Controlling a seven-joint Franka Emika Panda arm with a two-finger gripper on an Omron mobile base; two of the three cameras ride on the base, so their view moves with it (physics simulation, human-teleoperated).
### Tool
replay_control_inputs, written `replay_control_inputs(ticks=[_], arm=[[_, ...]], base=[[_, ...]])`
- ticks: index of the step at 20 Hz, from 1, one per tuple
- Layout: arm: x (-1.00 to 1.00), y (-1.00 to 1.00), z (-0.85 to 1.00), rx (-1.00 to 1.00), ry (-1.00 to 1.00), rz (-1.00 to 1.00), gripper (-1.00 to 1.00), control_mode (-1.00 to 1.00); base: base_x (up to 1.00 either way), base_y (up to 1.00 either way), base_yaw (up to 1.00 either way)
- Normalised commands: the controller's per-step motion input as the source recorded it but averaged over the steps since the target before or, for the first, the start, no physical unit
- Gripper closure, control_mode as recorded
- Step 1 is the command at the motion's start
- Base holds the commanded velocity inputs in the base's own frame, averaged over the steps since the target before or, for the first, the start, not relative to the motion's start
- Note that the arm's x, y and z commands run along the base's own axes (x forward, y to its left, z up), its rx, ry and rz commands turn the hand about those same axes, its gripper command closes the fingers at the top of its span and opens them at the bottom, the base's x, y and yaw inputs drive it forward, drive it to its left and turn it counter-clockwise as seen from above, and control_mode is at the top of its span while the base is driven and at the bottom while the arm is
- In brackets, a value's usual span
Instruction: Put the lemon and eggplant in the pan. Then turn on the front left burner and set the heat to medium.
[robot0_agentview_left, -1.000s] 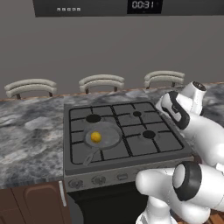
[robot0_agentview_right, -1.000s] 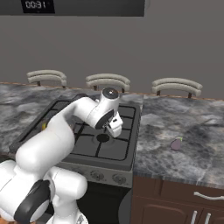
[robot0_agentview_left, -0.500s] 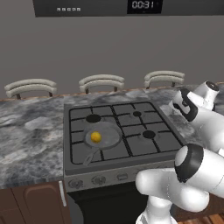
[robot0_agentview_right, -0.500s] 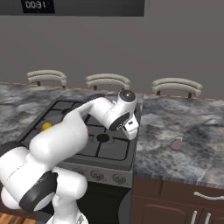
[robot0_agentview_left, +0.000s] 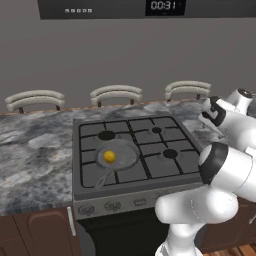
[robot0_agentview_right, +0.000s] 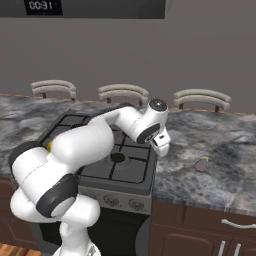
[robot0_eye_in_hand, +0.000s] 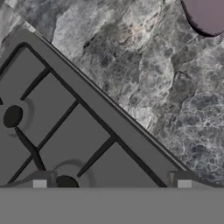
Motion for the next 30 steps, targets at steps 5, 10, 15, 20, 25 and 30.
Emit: replay_control_inputs(ticks=[5,10,15,20,25,30], arm=[[0.14,-0.30,0.00,-0.07,0.12,0.01,-1.00,-1.00],[0.01,-0.48,0.00,-0.05,0.02,0.08,-1.00,-1.00],[0.00,-0.44,-0.04,-0.02,0.00,0.11,-1.00,-1.00],[0.00,-0.32,-0.14,-0.03,0.00,0.13,-1.00,-1.00],[0.00,-0.27,-0.19,-0.04,0.00,0.15,-1.00,-1.00],[0.00,-0.26,-0.17,-0.05,0.00,0.14,-1.00,-1.00]], base=[[0.00,0.00,0.00],[0.00,0.00,0.00],[0.00,0.00,0.00],[0.00,0.00,0.00],[0.00,0.00,0.00],[0.00,0.00,0.00]])
